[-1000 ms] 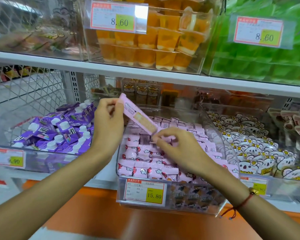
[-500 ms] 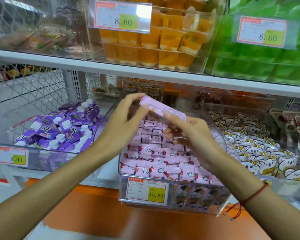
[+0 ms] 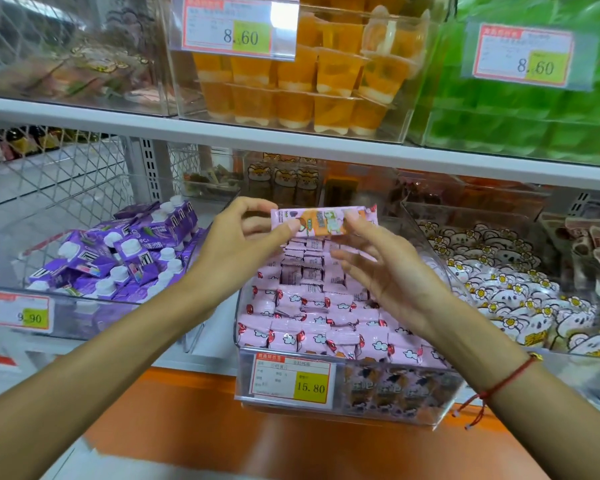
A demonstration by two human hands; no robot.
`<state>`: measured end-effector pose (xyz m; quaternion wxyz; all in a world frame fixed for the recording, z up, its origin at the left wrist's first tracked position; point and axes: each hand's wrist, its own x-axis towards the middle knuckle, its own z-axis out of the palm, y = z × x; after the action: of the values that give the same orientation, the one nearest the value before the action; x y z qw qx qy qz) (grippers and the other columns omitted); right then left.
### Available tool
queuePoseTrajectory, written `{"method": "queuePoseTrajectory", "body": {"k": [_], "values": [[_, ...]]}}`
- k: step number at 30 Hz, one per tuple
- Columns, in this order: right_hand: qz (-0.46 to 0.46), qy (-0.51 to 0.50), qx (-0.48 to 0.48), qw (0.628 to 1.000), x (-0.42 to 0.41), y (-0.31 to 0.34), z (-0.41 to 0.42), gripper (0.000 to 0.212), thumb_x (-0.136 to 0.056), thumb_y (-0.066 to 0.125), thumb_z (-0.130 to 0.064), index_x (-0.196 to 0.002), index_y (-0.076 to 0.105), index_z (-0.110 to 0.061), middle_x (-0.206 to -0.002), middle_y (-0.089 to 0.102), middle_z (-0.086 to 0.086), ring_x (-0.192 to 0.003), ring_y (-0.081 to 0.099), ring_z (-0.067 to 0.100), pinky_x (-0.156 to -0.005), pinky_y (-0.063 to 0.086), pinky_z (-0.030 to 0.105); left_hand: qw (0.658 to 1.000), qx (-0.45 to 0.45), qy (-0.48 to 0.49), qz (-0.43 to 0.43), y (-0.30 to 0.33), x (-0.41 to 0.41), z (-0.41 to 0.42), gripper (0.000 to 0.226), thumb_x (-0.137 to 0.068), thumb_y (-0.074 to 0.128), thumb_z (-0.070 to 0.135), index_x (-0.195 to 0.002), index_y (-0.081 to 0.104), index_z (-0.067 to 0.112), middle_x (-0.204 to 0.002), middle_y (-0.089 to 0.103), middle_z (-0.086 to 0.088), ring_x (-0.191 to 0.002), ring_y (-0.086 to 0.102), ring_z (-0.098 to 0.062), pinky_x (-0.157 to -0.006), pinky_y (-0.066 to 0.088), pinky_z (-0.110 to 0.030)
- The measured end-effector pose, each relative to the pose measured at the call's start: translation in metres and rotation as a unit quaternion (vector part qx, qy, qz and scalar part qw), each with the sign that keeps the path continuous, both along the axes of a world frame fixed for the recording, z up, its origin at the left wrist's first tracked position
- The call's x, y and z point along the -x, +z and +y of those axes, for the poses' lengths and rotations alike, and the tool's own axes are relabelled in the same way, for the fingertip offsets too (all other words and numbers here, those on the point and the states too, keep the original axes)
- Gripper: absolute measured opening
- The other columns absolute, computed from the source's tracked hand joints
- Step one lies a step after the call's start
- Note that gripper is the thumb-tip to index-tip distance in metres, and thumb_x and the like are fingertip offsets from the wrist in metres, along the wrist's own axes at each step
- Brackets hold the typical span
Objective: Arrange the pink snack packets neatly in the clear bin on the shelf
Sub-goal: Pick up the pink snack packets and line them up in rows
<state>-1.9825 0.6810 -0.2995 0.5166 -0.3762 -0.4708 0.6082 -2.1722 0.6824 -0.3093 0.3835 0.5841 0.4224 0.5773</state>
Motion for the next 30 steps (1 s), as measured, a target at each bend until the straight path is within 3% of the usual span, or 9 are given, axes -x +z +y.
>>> {"method": "queuePoseTrajectory", "body": {"k": [3, 6, 8, 11, 15, 18, 20, 24, 30], "values": [[-0.013, -0.040, -0.054, 0.998, 0.001, -0.001, 0.001, 0.022, -0.080, 0.071, -0.020, -0.101, 0.068, -0.011, -0.091, 0.074, 0.002, -0.080, 0.069, 0.008, -0.068, 0.052, 0.015, 0.998, 0.020, 0.020, 0.062, -0.002, -0.005, -0.002, 0.024, -0.082, 0.068, 0.030, -0.101, 0.055, 0.024, -0.090, 0.073, 0.003, -0.087, 0.070, -0.009, -0.082, 0.057, -0.034], [-0.100, -0.068, -0.147, 0.982, 0.001, 0.002, -0.001, 0.022, -0.084, 0.068, -0.018, -0.105, 0.067, -0.013, -0.093, 0.074, 0.000, -0.083, 0.069, 0.009, -0.070, 0.052, 0.015, 0.953, -0.066, 0.082, 0.283, 0.001, -0.003, -0.007, 0.028, -0.084, 0.067, 0.035, -0.108, 0.054, 0.029, -0.108, 0.063, 0.015, -0.101, 0.058, -0.004, -0.083, 0.047, -0.025], [-0.170, -0.073, -0.219, 0.958, 0.004, 0.003, -0.004, 0.029, -0.084, 0.069, -0.018, -0.112, 0.063, -0.013, -0.089, 0.073, -0.008, -0.083, 0.068, 0.007, -0.073, 0.053, 0.016, 0.931, -0.118, 0.071, 0.337, 0.003, -0.003, -0.009, 0.045, -0.084, 0.067, 0.029, -0.125, 0.048, 0.029, -0.125, 0.054, 0.013, -0.114, 0.049, -0.002, -0.092, 0.041, -0.025], [-0.190, -0.076, -0.255, 0.945, 0.011, 0.000, -0.003, 0.037, -0.083, 0.070, -0.014, -0.114, 0.051, -0.012, -0.085, 0.070, -0.012, -0.071, 0.064, 0.001, -0.071, 0.050, 0.016, 0.947, -0.125, -0.011, 0.295, 0.007, -0.007, -0.011, 0.056, -0.088, 0.064, 0.028, -0.139, 0.040, 0.027, -0.130, 0.054, 0.014, -0.118, 0.049, 0.002, -0.102, 0.042, -0.028], [-0.212, -0.055, -0.256, 0.942, 0.013, -0.005, 0.004, 0.032, -0.085, 0.068, -0.012, -0.110, 0.049, -0.017, -0.085, 0.067, -0.014, -0.073, 0.064, 0.000, -0.072, 0.051, 0.018, 0.943, -0.136, -0.045, 0.299, 0.006, -0.005, -0.008, 0.057, -0.091, 0.059, 0.031, -0.142, 0.035, 0.039, -0.117, 0.054, 0.029, -0.108, 0.053, 0.010, -0.093, 0.048, -0.020], [-0.272, -0.023, -0.188, 0.944, 0.009, -0.013, 0.009, 0.040, -0.089, 0.062, -0.021, -0.124, 0.042, -0.021, -0.113, 0.060, -0.005, -0.095, 0.063, 0.008, -0.075, 0.053, 0.019, 0.949, -0.152, -0.023, 0.277, 0.005, -0.001, -0.002, 0.062, -0.091, 0.061, 0.024, -0.143, 0.031, 0.043, -0.115, 0.055, 0.028, -0.105, 0.058, 0.006, -0.089, 0.046, -0.012], [-0.397, 0.020, -0.168, 0.902, 0.006, -0.024, 0.010, 0.041, -0.092, 0.057, -0.030, -0.130, 0.039, -0.025, -0.125, 0.054, -0.003, -0.099, 0.059, 0.010, -0.073, 0.049, 0.019, 0.952, -0.152, -0.011, 0.265, 0.003, 0.002, 0.002, 0.056, -0.091, 0.061, 0.024, -0.137, 0.036, 0.043, -0.115, 0.059, 0.024, -0.102, 0.062, -0.001, -0.094, 0.049, -0.025], [-0.585, 0.122, -0.269, 0.756, 0.004, -0.037, 0.007, 0.039, -0.097, 0.045, -0.039, -0.132, 0.053, -0.023, -0.133, 0.053, -0.003, -0.095, 0.051, 0.002, -0.083, 0.035, 0.019, 0.945, -0.134, -0.017, 0.297, -0.003, 0.007, 0.007, 0.036, -0.088, 0.064, 0.028, -0.117, 0.046, 0.037, -0.108, 0.066, 0.014, -0.095, 0.067, -0.008, -0.084, 0.053, -0.045], [-0.596, 0.140, -0.262, 0.746, -0.001, -0.033, 0.007, 0.042, -0.096, 0.042, -0.045, -0.131, 0.054, -0.025, -0.134, 0.051, -0.008, -0.105, 0.047, 0.005, -0.090, 0.035, 0.020, 0.950, -0.111, -0.042, 0.290, -0.005, 0.012, 0.012, 0.033, -0.080, 0.074, 0.025, -0.099, 0.047, 0.033, -0.094, 0.070, 0.014, -0.089, 0.068, -0.005, -0.083, 0.054, -0.043]]}}
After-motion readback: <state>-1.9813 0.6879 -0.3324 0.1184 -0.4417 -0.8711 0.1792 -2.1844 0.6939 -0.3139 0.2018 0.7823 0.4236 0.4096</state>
